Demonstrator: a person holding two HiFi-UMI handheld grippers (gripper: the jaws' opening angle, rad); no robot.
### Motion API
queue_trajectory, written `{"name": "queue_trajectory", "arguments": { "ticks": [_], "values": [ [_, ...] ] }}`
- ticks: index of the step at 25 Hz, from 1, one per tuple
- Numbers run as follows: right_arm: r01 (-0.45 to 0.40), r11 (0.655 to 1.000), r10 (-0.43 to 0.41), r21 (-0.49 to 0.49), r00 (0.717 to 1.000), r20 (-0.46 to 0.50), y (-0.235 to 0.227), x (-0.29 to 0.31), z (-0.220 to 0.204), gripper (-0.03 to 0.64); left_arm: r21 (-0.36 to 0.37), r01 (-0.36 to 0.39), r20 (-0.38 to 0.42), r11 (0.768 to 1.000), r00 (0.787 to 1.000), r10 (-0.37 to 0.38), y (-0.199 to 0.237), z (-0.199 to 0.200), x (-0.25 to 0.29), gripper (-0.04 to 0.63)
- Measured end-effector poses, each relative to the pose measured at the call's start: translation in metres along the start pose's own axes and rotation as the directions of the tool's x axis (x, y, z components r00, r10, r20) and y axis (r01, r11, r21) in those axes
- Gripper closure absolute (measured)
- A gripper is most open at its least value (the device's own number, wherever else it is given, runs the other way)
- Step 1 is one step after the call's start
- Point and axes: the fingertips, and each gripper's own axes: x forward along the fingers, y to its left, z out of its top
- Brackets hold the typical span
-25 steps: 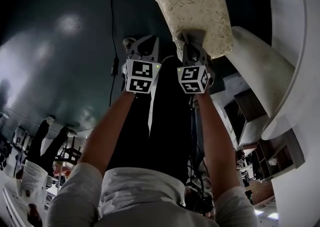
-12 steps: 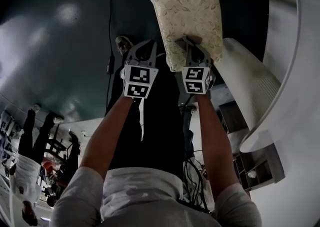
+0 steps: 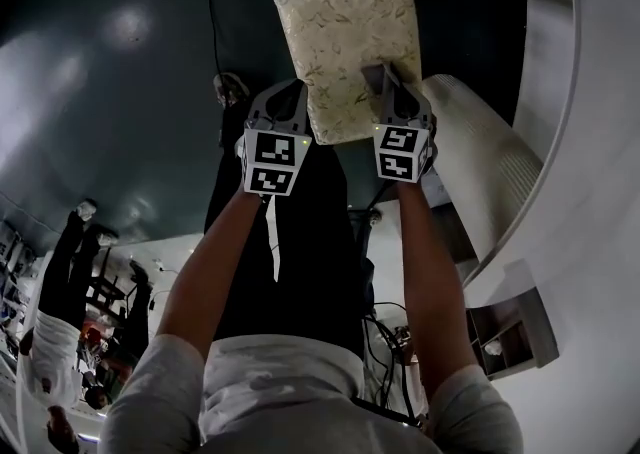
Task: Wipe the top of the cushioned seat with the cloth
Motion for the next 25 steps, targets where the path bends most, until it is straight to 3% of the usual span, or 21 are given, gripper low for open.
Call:
{"name": "queue_trajectory", "arguments": {
  "ticks": [10, 17, 25],
  "values": [
    [0.112, 0.988, -0.106, 0.106, 0.993, -0.057, -0.068, 0.005, -0.009, 0.603, 0.022, 0.000, 0.003, 1.000, 1.000, 0.000, -0.008, 0.020, 0.006, 0.578],
    [0.074, 0.993, -0.073, 0.093, 0.997, -0.019, -0.066, 0.017, 0.012, 0.603, -0.008, -0.023, 0.002, 1.000, 1.000, 0.023, 0.004, 0.015, 0.005, 0.578],
    [0.009, 0.999, -0.009, 0.031, 1.000, 0.029, -0.028, 0.021, 0.037, 0.603, -0.032, -0.020, 0.000, 0.999, 1.000, 0.020, 0.012, 0.008, 0.001, 0.578]
  ]
}}
